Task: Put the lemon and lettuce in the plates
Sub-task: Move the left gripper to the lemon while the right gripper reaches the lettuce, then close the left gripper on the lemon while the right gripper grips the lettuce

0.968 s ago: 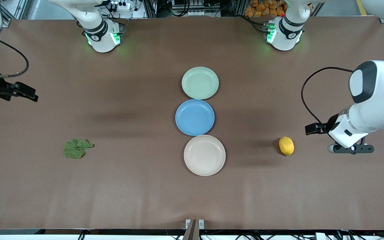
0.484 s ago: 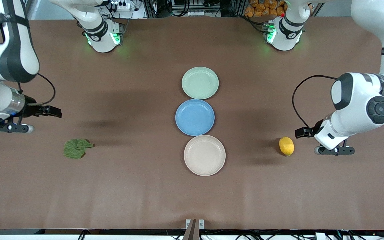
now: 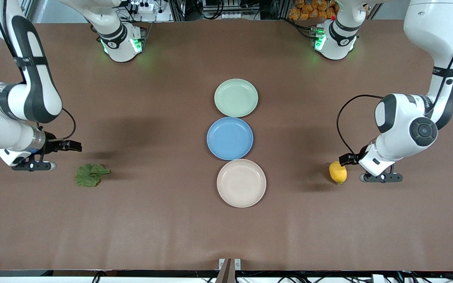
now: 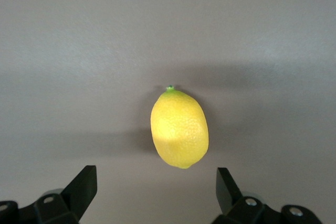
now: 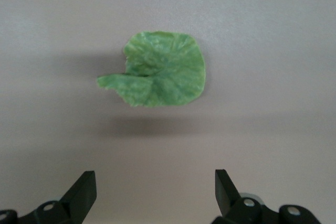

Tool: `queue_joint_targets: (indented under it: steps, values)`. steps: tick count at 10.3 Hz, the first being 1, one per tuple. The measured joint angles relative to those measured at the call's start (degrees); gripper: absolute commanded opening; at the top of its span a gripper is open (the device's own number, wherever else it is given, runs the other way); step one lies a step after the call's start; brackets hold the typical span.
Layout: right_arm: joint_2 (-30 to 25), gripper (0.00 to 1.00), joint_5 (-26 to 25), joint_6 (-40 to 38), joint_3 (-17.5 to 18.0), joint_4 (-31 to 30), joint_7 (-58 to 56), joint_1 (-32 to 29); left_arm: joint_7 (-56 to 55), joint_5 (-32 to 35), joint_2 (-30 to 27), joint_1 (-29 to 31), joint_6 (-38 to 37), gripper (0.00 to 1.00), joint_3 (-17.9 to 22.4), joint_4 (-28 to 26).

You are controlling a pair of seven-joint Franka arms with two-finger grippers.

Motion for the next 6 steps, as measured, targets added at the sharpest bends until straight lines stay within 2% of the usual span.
queue_joint_targets:
  steps: [6]
  values:
    - [6.92,1.0,-0.07,11.57,0.53,-0.09,-13.91,2.73,-0.14,0.0,5.13,-0.41,7.21,1.0,-0.05,-0.33]
